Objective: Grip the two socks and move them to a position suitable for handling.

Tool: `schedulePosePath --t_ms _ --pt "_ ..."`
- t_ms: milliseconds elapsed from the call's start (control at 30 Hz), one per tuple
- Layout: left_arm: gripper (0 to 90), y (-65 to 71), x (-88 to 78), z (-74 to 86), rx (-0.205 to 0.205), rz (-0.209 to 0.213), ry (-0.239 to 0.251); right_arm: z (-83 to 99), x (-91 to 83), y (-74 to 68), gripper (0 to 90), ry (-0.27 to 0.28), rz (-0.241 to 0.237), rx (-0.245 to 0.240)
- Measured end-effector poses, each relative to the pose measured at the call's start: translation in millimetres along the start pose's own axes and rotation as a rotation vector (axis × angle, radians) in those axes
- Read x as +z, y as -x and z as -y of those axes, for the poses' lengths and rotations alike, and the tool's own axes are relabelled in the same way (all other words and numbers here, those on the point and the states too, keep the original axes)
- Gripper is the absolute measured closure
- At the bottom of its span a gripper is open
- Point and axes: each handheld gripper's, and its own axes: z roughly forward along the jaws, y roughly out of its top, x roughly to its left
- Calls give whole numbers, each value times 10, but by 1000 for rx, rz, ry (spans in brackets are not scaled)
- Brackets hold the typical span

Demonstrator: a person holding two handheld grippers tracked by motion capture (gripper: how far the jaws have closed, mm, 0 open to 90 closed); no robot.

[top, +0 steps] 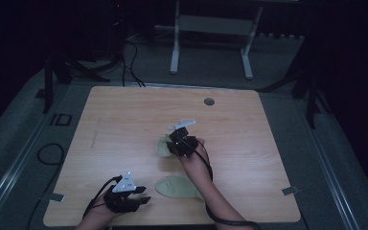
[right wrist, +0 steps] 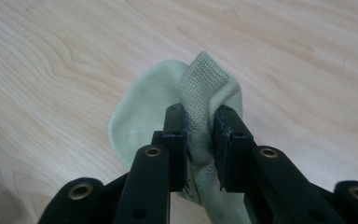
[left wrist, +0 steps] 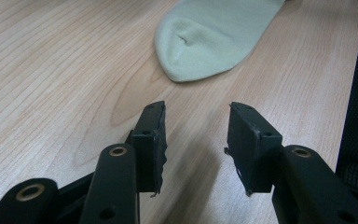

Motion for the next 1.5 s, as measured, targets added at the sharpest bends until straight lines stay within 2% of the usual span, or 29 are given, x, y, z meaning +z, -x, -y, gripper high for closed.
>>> schedulePosePath --t_ms 233,333,433,500,600,733,800,867,933,1033,1100,1200,1367,1433,1500 --pt "568 35 4 -30 0 -6 3 360 155 29 757 -42 16 48" --pt "569 32 12 -69 5 -23 7 452 241 -4 736 -72 11 38" --pt "573 9 12 -132 9 -43 15 519 322 -35 687 -97 25 13" --pt "575 -10 16 -182 9 -55 21 548 336 -50 623 -87 15 13" --pt "589 -49 30 -273 19 -68 25 522 278 -58 578 -100 -1 3" --pt "614 -118 67 -445 25 -89 38 423 72 -24 537 -69 -10 -13" --pt "659 -143 97 -582 49 -107 46 349 -54 -14 571 -44 -10 -41" --pt "736 -145 129 -699 65 -109 49 314 -95 -15 604 -41 -15 -58" --pt "808 -145 196 -803 88 -122 31 305 -89 -29 677 -48 -40 -67" --pt "865 -207 342 -895 102 -155 -20 318 -7 -49 709 -76 -57 -80" --pt "874 -259 424 -913 102 -172 -51 350 53 -57 709 -90 -59 -85" --pt "891 -349 556 -909 105 -183 -105 426 130 -69 672 -120 -41 -118" --pt "891 -428 695 -875 99 -194 -140 511 253 -28 662 -172 -28 -132" --pt "891 -433 732 -857 107 -193 -148 526 282 -2 703 -167 -32 -132" --pt "891 -442 734 -851 94 -188 -139 513 284 24 753 -170 -25 -122"
